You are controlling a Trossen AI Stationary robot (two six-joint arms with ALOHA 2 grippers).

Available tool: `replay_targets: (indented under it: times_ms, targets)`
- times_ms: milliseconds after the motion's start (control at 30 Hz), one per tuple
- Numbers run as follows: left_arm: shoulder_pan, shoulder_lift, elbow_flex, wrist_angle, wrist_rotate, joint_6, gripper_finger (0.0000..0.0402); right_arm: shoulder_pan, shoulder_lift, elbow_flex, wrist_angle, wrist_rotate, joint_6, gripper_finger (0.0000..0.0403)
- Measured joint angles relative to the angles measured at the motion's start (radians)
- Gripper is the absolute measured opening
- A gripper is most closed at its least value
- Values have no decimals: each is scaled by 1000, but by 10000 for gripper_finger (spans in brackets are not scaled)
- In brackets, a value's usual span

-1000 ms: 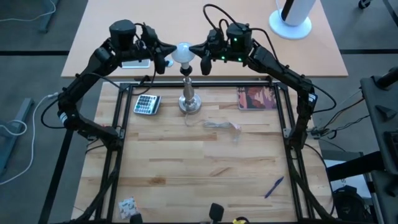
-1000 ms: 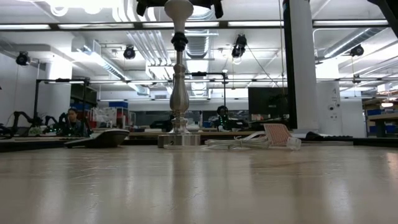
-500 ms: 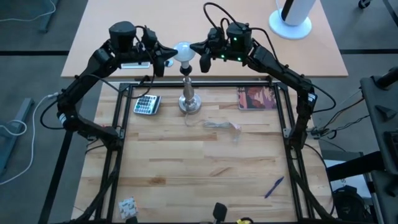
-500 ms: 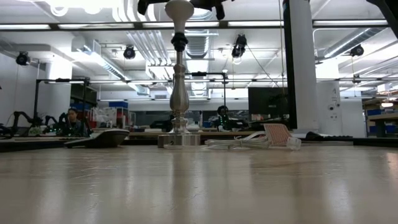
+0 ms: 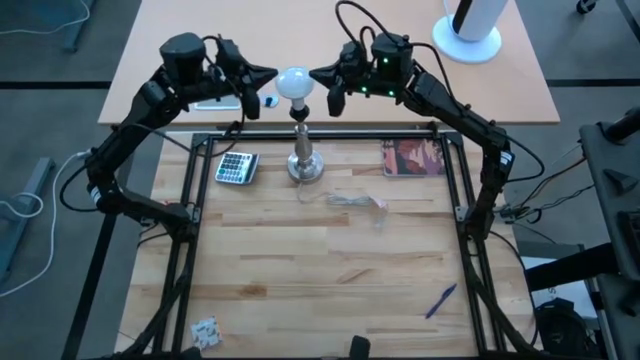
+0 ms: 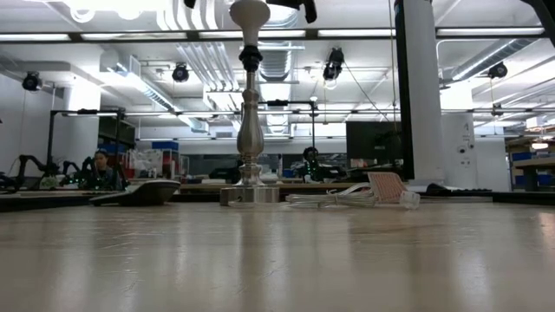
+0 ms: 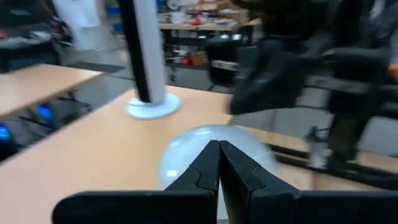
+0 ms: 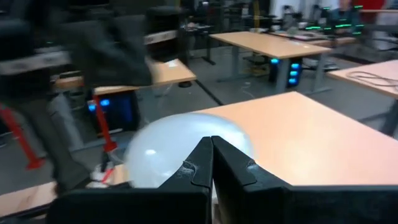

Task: Screw lightbulb
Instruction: Remove the lightbulb from the table lamp

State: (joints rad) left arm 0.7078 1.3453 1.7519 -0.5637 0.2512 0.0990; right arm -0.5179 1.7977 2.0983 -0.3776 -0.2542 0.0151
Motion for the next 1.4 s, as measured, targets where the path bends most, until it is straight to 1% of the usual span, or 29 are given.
replay_targets:
  times_ms: [67,367,700,833,1033,1167,1333,1400]
  targets:
    - [1,13,-1,0,-26,17,0,2,0,0,2,-23,1,0]
    - [6,67,-5,14,-32,16,0,5,15,-11,-3,-41,-15,0]
    - [6,66,-5,5,19,-93,0,-4,20,-17,-24,-15,-13,0]
    - [4,66,-5,5,39,-112,0,-9,20,-18,-24,9,-13,0]
    - [-1,62,3,4,66,-112,0,-17,22,-18,-21,27,-14,0]
    - [-2,60,32,21,67,-109,0,-19,23,-4,-33,27,-16,0]
    - [0,58,80,32,48,-59,0,-18,27,37,-57,27,-41,0]
    - [0,58,94,32,21,-33,0,-19,28,48,-58,27,-41,0]
